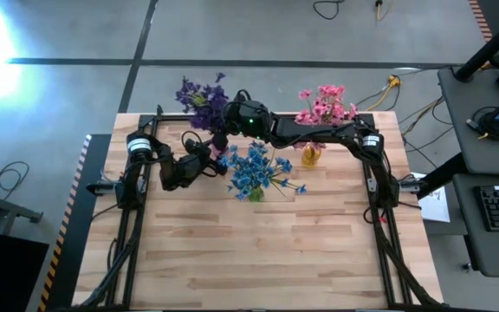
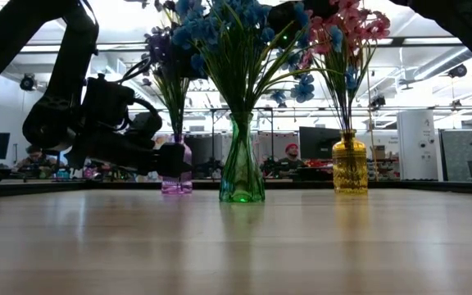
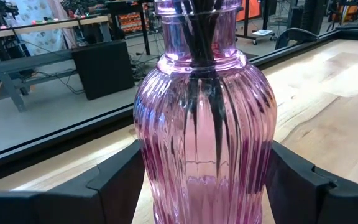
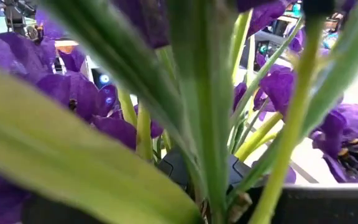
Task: Sort flowers into vase by color
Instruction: Put the violet flowers into the violet vase
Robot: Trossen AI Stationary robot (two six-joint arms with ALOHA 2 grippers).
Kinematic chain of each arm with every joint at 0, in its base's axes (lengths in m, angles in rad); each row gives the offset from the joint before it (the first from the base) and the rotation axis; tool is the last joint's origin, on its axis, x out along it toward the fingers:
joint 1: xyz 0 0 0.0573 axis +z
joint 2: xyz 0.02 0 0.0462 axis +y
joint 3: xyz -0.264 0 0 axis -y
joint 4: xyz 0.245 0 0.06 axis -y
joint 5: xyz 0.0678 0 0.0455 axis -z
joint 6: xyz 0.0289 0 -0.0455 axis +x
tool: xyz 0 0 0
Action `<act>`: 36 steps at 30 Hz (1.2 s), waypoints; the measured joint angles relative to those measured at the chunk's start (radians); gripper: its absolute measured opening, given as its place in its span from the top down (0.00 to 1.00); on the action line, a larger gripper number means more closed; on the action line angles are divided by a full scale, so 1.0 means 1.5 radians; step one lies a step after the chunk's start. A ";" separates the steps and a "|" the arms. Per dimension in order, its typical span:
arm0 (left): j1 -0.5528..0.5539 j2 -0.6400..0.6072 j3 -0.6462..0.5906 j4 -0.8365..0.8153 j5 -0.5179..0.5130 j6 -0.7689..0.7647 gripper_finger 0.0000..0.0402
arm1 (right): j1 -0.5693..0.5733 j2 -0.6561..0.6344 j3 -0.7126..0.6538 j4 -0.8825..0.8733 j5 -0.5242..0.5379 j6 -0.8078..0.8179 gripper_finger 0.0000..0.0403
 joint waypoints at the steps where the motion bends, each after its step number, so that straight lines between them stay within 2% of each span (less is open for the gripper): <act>1: 0.000 0.000 0.000 0.000 0.000 0.000 0.34 | 0.000 0.000 0.000 0.000 0.000 0.001 0.97; 8: 0.000 0.000 0.000 0.000 -0.001 0.001 0.34 | 0.000 -0.003 0.002 -0.020 0.001 0.010 0.97; 11: 0.000 0.000 0.000 0.000 -0.002 0.001 0.34 | 0.000 -0.004 0.008 -0.045 0.000 0.018 0.94; 25: 0.000 0.000 0.000 0.000 -0.003 0.001 0.34 | 0.000 -0.011 0.009 -0.065 -0.010 0.016 0.49; 30: 0.000 0.000 0.000 0.000 -0.003 0.001 0.34 | 0.001 -0.019 0.009 -0.067 -0.010 0.011 0.41; 36: 0.000 0.000 0.000 0.000 -0.003 0.001 0.34 | 0.002 -0.029 0.009 -0.066 -0.010 0.011 0.40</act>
